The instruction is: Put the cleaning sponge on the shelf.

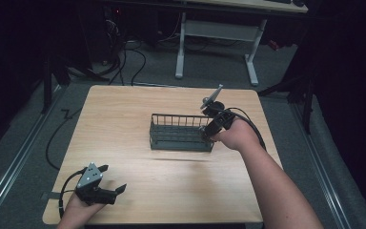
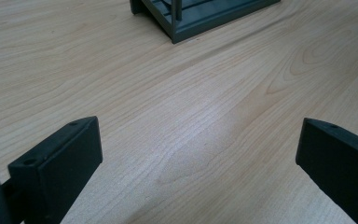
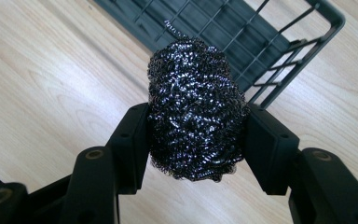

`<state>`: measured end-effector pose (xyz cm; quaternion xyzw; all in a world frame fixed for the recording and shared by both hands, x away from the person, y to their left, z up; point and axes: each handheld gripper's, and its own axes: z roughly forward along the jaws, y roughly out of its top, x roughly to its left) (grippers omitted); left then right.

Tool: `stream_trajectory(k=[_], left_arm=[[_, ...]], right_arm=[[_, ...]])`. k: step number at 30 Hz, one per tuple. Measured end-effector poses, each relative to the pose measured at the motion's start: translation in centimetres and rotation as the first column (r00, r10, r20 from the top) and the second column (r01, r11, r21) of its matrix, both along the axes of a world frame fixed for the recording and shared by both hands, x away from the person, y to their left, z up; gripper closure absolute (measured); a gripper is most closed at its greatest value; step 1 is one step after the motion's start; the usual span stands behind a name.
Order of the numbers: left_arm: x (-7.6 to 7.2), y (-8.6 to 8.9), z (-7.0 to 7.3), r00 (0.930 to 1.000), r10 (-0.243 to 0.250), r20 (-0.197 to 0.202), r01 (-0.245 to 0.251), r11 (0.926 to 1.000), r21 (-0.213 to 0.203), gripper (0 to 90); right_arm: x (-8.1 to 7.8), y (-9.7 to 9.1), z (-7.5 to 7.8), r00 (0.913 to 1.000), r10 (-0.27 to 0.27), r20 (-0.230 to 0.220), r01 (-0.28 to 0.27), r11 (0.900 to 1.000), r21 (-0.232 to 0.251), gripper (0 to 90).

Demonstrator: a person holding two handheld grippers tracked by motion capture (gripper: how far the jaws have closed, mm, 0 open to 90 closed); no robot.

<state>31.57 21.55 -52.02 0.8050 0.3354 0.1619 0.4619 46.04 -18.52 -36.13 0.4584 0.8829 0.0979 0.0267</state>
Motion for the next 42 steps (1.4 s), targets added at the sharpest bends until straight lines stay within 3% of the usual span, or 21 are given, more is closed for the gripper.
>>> stream_trajectory(k=[13, 22, 24, 28, 42], left_arm=[[0.0, 0.0, 0.0, 1.0, -0.001, 0.001, 0.001, 1.0, -0.009, 1.0], [0.0, 0.1, 0.0, 1.0, -0.001, 0.001, 0.001, 0.9999, -0.01, 0.9], [0.0, 0.1, 0.0, 1.0, 0.0, 0.002, 0.0, 0.9999, -0.01, 0.9], [0.0, 0.1, 0.0, 1.0, 0.0, 0.0, 0.0, 0.9999, -0.01, 0.9], [0.0, 0.1, 0.0, 1.0, -0.001, -0.002, 0.001, 1.0, -0.009, 0.9]], right_arm=[[2.4, 1.6, -0.2, 0.9998, 0.019, 0.0, -0.019, 0.9995, -0.024, 45.2], [4.1, 2.2, -0.3, 0.9999, 0.007, 0.011, -0.007, 0.9996, -0.028, 45.1], [4.3, 2.4, -0.4, 0.9999, -0.017, 0.003, 0.017, 0.9994, -0.029, 45.0], [4.9, 2.6, -1.0, 0.9999, 0.001, 0.01, -0.001, 0.9994, -0.034, 45.0], [6.1, 2.2, -3.5, 0.9989, -0.039, -0.028, 0.037, 0.9981, -0.05, 44.7]])
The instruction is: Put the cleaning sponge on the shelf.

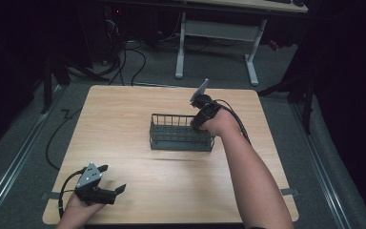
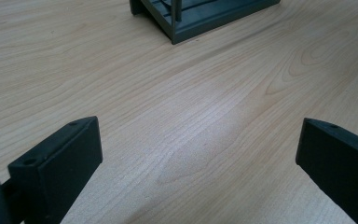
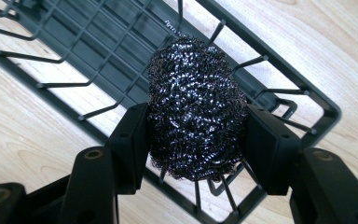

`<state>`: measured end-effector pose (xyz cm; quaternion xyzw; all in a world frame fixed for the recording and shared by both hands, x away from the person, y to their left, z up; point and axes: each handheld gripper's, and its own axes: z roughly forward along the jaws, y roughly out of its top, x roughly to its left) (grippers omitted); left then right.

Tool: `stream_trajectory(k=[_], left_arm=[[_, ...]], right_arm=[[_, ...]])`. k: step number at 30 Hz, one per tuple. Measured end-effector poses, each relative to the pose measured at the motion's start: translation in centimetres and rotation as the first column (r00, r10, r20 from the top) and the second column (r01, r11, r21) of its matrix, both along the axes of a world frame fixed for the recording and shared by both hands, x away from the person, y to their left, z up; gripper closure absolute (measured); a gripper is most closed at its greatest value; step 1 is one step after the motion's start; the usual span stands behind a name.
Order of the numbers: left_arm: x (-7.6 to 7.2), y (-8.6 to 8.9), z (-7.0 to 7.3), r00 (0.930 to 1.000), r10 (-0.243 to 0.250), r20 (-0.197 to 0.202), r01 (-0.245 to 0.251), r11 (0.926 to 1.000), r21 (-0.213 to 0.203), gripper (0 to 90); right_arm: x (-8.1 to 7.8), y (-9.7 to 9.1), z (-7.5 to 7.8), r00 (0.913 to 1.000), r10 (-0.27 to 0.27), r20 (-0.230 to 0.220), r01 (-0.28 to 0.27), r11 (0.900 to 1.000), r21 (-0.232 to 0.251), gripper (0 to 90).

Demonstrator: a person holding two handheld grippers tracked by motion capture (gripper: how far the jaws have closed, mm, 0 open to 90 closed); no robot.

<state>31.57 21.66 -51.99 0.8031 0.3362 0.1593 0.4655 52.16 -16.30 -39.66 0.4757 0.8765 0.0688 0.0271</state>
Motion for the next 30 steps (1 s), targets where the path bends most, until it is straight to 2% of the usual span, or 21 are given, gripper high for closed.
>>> stream_trajectory(k=[8, 9, 13, 17, 18, 23, 25, 29, 30], left_arm=[[0.0, 0.0, 0.0, 1.0, 0.002, 0.0, -0.002, 1.0, -0.002, 0.9], [0.0, 0.0, 0.0, 1.0, 0.001, 0.0, -0.001, 1.0, -0.002, 1.0], [0.0, 0.1, 0.0, 1.0, -0.001, -0.003, 0.001, 1.0, -0.002, 0.9], [0.0, 0.1, 0.0, 1.0, 0.0, -0.001, 0.0, 1.0, -0.001, 0.9], [0.0, 0.1, 0.0, 1.0, -0.001, -0.002, 0.001, 1.0, -0.002, 1.0], [0.0, 0.1, 0.0, 1.0, -0.001, -0.003, 0.001, 1.0, -0.003, 0.9], [0.0, 0.1, 0.0, 1.0, -0.001, -0.002, 0.001, 1.0, -0.002, 1.0], [0.0, 0.1, 0.0, 1.0, 0.0, 0.0, 0.0, 1.0, -0.002, 1.0], [0.0, 0.1, 0.0, 1.0, -0.002, -0.002, 0.002, 1.0, 0.002, 1.0]], right_arm=[[0.4, 0.2, -1.6, 0.9996, -0.018, -0.024, 0.018, 0.9998, -0.006, 44.4], [0.4, 0.2, -2.0, 0.9997, -0.004, -0.024, 0.004, 1.0, -0.007, 44.3], [0.4, 0.3, -2.6, 0.999, -0.02, -0.039, 0.02, 0.9998, -0.005, 43.8], [0.4, 0.4, -2.9, 0.9992, -0.009, -0.04, 0.008, 0.9999, -0.006, 42.9], [0.3, 0.4, -2.9, 0.9988, -0.022, -0.044, 0.022, 0.9997, -0.002, 42.5], [0.4, 0.2, -2.6, 0.9994, -0.026, -0.022, 0.026, 0.9996, 0.01, 36.4], [0.3, 0.1, -1.7, 0.9994, -0.034, -0.001, 0.034, 0.999, 0.03, 35.0], [0.0, 0.0, -0.9, 0.999, -0.045, 0.008, 0.045, 0.9981, 0.043, 35.1], [-0.1, -0.1, -0.3, 0.9992, -0.033, 0.021, 0.032, 0.9986, 0.042, 35.1]])
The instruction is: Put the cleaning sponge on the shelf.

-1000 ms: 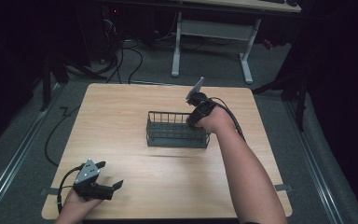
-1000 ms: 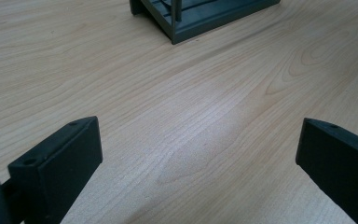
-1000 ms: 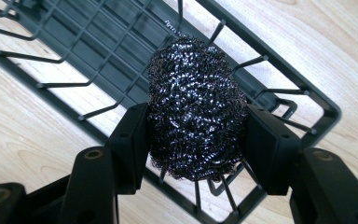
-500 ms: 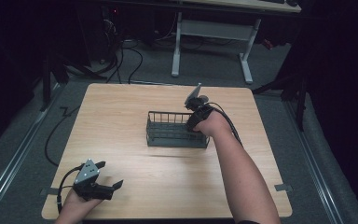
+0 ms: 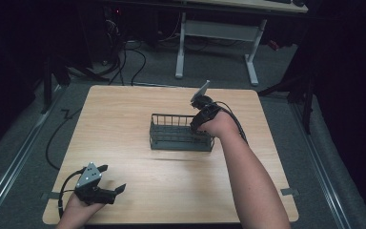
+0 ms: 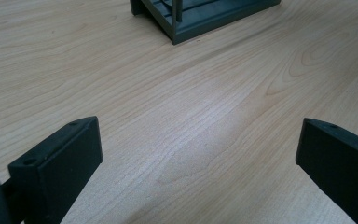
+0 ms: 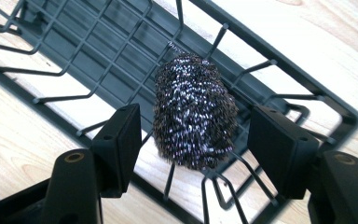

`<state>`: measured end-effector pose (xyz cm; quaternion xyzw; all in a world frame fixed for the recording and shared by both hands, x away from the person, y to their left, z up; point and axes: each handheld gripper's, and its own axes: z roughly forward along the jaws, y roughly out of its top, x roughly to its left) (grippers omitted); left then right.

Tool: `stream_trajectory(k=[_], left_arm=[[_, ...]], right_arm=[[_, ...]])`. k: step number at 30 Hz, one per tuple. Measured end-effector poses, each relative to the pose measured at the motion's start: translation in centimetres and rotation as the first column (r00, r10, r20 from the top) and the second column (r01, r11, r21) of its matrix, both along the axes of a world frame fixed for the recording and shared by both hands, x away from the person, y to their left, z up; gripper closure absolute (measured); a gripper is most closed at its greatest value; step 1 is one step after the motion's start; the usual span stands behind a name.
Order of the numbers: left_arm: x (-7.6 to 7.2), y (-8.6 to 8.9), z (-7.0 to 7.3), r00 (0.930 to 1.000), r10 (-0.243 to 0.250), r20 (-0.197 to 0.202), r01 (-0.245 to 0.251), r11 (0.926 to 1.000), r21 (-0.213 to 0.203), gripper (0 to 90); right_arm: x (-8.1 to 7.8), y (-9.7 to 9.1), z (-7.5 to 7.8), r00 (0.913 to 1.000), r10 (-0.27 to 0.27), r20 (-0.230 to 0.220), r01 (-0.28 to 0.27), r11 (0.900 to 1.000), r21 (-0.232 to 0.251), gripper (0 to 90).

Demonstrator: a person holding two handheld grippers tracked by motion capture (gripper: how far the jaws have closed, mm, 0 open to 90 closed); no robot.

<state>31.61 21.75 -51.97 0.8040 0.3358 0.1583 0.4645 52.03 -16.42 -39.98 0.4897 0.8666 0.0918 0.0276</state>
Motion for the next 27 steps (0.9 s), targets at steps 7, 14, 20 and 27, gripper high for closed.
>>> stream_trajectory(k=[7, 14, 20, 27], left_arm=[[0.0, 0.0, 0.0, 1.0, 0.001, -0.001, -0.001, 1.0, 0.0, 0.9], [0.0, -0.2, -0.1, 1.0, -0.002, -0.003, 0.002, 1.0, 0.002, 1.0], [-0.1, -0.3, -0.2, 1.0, -0.004, -0.001, 0.004, 1.0, 0.006, 0.9], [0.0, -0.5, -0.4, 0.9999, -0.009, -0.012, 0.009, 0.9998, 0.017, 0.9]], right_arm=[[-0.7, -0.5, 1.5, 0.9996, 0.004, 0.027, -0.004, 0.9999, 0.011, 35.6], [-2.1, -1.1, 2.1, 0.9991, 0.002, 0.043, -0.004, 0.9996, 0.028, 36.7], [-4.5, -1.9, 2.4, 0.9972, 0.014, 0.074, -0.016, 0.9995, 0.026, 37.7], [-6.9, -2.8, 1.8, 0.9942, 0.025, 0.104, -0.028, 0.9993, 0.026, 38.2]])
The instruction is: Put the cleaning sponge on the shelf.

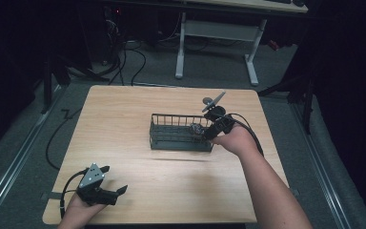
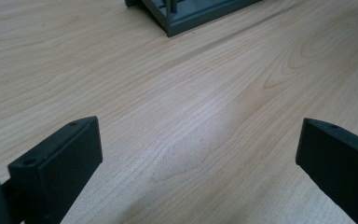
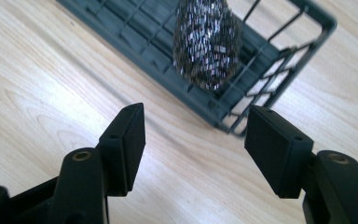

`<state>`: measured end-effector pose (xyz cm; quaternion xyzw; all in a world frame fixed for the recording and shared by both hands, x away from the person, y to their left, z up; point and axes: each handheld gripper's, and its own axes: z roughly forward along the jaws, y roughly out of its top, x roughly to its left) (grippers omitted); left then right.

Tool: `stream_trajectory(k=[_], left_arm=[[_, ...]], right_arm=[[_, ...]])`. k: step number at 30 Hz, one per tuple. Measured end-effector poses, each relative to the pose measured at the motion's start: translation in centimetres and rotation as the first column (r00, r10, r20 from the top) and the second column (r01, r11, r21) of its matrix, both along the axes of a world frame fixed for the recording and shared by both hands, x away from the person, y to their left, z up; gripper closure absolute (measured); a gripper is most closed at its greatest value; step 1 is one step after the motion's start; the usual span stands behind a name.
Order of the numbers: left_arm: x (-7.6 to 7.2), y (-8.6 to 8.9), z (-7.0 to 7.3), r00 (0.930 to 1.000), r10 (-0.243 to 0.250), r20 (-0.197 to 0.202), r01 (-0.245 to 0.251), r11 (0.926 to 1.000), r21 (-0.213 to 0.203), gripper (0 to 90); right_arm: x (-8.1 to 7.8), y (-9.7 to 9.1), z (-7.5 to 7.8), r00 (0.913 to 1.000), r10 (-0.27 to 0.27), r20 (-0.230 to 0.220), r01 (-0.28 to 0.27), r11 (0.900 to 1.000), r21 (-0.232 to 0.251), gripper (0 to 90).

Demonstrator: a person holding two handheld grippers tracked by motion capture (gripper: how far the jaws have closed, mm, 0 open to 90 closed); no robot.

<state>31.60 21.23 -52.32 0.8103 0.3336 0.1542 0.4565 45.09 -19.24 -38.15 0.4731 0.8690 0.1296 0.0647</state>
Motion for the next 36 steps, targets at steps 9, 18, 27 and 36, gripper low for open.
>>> stream_trajectory(k=[9, 18, 27, 36], left_arm=[[-0.1, 0.0, -0.2, 0.9999, 0.011, -0.005, -0.011, 0.9999, 0.007, 0.9], [0.0, -0.1, -0.3, 0.9999, 0.011, -0.008, -0.011, 0.9999, 0.013, 0.9], [0.0, -0.3, -0.3, 0.9998, 0.015, -0.012, -0.015, 0.9997, 0.021, 0.9], [0.2, -0.4, -0.2, 0.9997, 0.025, -0.007, -0.025, 0.9997, -0.001, 0.8]], right_arm=[[-2.3, -1.7, -2.0, 0.9999, -0.002, 0.016, 0.001, 0.9991, 0.043, 35.5], [-6.1, -3.4, -4.7, 0.9865, -0.025, 0.162, 0.007, 0.994, 0.109, 29.1], [-11.2, -5.3, -8.8, 0.9368, -0.148, 0.317, 0.052, 0.955, 0.292, 29.2], [-17.3, -6.5, -13.1, 0.8518, -0.213, 0.479, 0.037, 0.9361, 0.35, 22.3]])
